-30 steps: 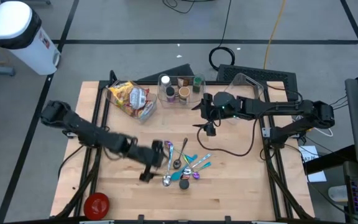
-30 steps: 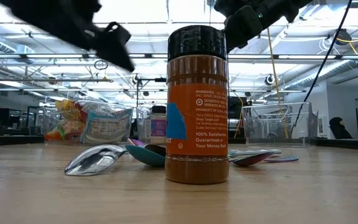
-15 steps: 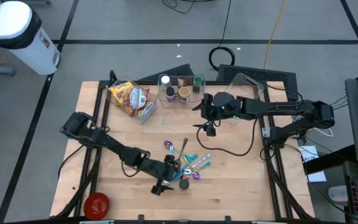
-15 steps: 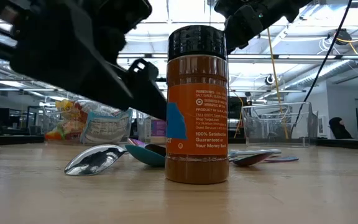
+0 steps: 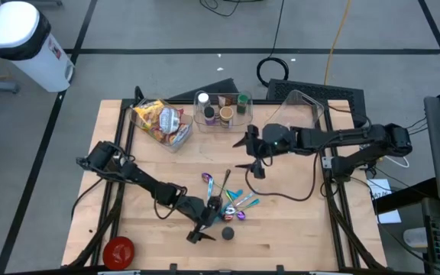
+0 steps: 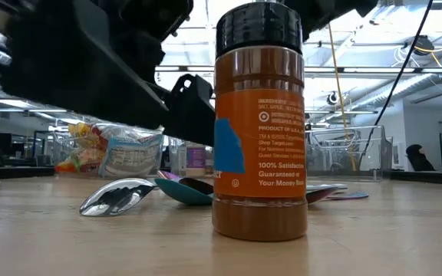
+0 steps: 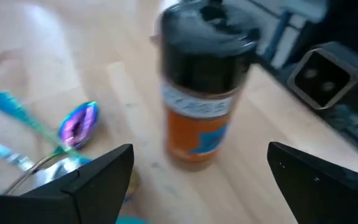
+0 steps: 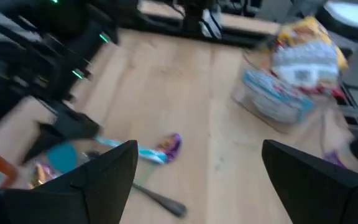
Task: Pick & Place Food Item
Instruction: Put the orange seasoning bottle into the middle transparent bin
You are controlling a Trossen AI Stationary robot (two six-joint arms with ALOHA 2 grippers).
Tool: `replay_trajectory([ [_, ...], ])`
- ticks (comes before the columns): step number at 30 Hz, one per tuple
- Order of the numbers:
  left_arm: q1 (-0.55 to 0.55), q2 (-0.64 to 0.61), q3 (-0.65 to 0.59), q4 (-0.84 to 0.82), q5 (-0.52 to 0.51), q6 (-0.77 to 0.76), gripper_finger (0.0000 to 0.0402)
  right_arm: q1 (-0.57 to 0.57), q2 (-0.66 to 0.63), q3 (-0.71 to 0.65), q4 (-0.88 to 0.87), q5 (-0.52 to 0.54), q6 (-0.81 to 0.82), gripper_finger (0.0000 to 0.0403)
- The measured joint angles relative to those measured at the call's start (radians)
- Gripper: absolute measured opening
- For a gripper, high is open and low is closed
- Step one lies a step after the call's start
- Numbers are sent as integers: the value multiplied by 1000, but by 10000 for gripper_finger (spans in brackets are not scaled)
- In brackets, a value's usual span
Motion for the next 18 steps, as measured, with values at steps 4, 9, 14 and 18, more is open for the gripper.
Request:
replay_trajectory([
  [4,10,0,0,-18,-65,-46,374,50,0,0,34,0,13,334],
  [9,6,0,0,25,-61,-170,374,100,0,0,68,1,23,334],
  [14,-12,0,0,26,-52,-129,374,134,0,0,68,89,28,334],
  [18,-12,0,1,43,-52,-106,374,144,0,0,56,158,29,334],
])
